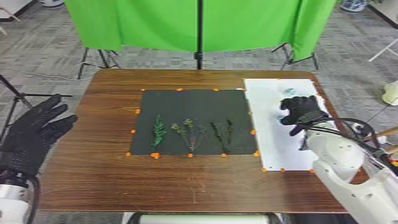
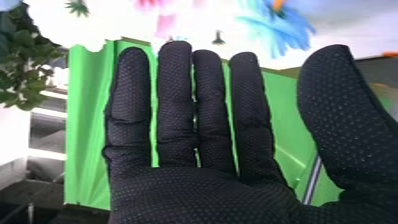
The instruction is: Arrange flowers
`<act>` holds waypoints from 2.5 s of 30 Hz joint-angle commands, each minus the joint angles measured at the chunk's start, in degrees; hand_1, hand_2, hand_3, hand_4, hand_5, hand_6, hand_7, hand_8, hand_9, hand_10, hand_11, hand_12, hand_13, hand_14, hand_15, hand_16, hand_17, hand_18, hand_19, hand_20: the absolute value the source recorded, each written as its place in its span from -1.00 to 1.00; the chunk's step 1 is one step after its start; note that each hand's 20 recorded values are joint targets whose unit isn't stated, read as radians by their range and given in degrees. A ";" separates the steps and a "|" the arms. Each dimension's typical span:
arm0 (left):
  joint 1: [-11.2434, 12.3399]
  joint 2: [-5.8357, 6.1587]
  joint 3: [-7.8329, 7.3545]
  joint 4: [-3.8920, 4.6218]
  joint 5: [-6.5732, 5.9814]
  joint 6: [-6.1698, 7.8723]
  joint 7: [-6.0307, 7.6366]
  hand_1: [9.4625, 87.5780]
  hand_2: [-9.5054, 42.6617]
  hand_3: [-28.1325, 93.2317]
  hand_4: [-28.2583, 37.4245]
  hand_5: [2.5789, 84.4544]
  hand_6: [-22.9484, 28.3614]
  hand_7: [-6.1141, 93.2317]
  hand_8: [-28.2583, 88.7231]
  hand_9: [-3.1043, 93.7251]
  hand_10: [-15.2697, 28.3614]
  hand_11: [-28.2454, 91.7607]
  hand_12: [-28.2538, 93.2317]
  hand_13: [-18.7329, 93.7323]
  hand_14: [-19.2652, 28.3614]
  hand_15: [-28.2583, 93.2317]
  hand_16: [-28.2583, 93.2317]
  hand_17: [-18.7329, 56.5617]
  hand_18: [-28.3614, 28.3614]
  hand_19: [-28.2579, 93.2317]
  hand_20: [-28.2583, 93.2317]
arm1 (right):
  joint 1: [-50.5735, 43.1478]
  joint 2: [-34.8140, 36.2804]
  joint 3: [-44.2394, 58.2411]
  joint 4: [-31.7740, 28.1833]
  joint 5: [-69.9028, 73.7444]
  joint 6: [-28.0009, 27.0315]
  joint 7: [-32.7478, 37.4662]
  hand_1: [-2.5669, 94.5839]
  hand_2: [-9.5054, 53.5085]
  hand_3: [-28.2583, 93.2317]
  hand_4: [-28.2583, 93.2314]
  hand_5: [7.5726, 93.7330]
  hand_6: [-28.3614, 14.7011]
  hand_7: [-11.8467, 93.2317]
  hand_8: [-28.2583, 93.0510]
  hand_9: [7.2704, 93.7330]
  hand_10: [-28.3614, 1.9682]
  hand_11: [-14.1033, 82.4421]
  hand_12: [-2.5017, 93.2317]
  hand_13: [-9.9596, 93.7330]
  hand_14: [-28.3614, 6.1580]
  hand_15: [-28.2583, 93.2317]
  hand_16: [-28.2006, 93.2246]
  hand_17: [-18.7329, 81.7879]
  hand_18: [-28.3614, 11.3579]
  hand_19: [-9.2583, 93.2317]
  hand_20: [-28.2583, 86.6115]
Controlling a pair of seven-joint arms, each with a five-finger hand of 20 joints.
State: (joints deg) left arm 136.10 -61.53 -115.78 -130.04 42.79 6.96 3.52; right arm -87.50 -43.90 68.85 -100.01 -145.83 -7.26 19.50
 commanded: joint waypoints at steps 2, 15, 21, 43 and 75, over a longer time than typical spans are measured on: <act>0.60 0.00 0.14 -0.06 -0.31 0.51 -0.08 -0.56 -0.33 0.66 -0.94 -0.23 0.00 -0.53 -0.71 -0.35 0.22 -0.16 -0.41 -0.17 0.40 0.21 -0.62 -0.70 0.73 0.32 -0.43 | 1.54 0.15 -1.10 2.41 -2.23 -0.22 -0.18 -0.36 -1.00 0.93 -1.00 -0.15 0.39 -0.04 -0.91 -0.03 0.36 -0.02 -0.56 0.08 0.40 0.36 -0.32 -0.21 -0.33 0.58 0.03; 0.32 0.87 -0.79 0.04 -0.48 0.50 -0.50 -0.56 -0.33 0.67 -0.93 -0.23 0.00 -0.53 -0.71 -0.35 0.22 -0.16 -0.41 -0.17 0.41 0.22 -0.62 -0.70 0.73 0.32 -0.43 | 2.95 -0.77 -4.29 5.66 -1.45 8.09 -2.01 -0.05 -1.00 0.79 -1.00 0.16 0.54 0.31 -0.65 0.66 0.68 -0.26 -0.09 0.53 0.58 0.40 -0.06 -0.05 -0.29 0.68 0.11; 0.14 1.46 -1.28 0.18 -0.43 0.07 -0.53 -0.56 -0.33 0.67 -0.94 -0.23 0.00 -0.53 -0.71 -0.35 0.22 -0.16 -0.41 -0.17 0.41 0.22 -0.62 -0.70 0.73 0.32 -0.43 | 2.43 -0.85 -3.79 5.08 -2.01 9.14 -3.31 0.02 -1.00 0.80 -1.00 0.38 0.55 0.30 -0.65 0.85 0.72 -0.29 -0.02 0.66 0.55 0.44 -0.06 0.03 -0.31 0.75 0.13; 9.42 7.52 -8.38 -1.02 -5.97 4.64 3.77 -0.56 -0.33 0.66 -0.93 -0.23 0.00 -0.53 -0.70 -0.35 0.22 -0.17 -0.41 -0.17 0.41 0.21 -0.62 -0.70 0.73 0.32 -0.43 | 21.72 -10.73 -19.91 0.34 0.94 11.91 -10.60 0.01 -1.00 0.83 -1.00 0.43 0.53 0.28 -0.65 0.88 0.69 -0.32 0.01 0.66 0.53 0.46 -0.05 0.03 -0.32 0.76 0.14; -7.87 10.33 -0.73 4.84 -2.34 -0.61 -4.08 -0.56 -0.34 0.67 -0.92 -0.23 -0.01 -0.52 -0.70 -0.36 0.22 -0.16 -0.41 -0.19 0.43 0.23 -0.63 -0.70 0.72 0.32 -0.44 | 27.49 -33.01 -39.14 14.50 -10.51 8.06 -13.37 0.00 -1.00 0.83 -1.00 0.40 0.52 0.29 -0.63 0.85 0.67 -0.30 0.03 0.62 0.54 0.47 -0.03 0.01 -0.31 0.75 0.15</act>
State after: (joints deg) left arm 129.95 -51.65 -118.21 -126.15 40.16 7.64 1.04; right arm -59.92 -74.24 32.98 -85.19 -154.27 0.18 3.98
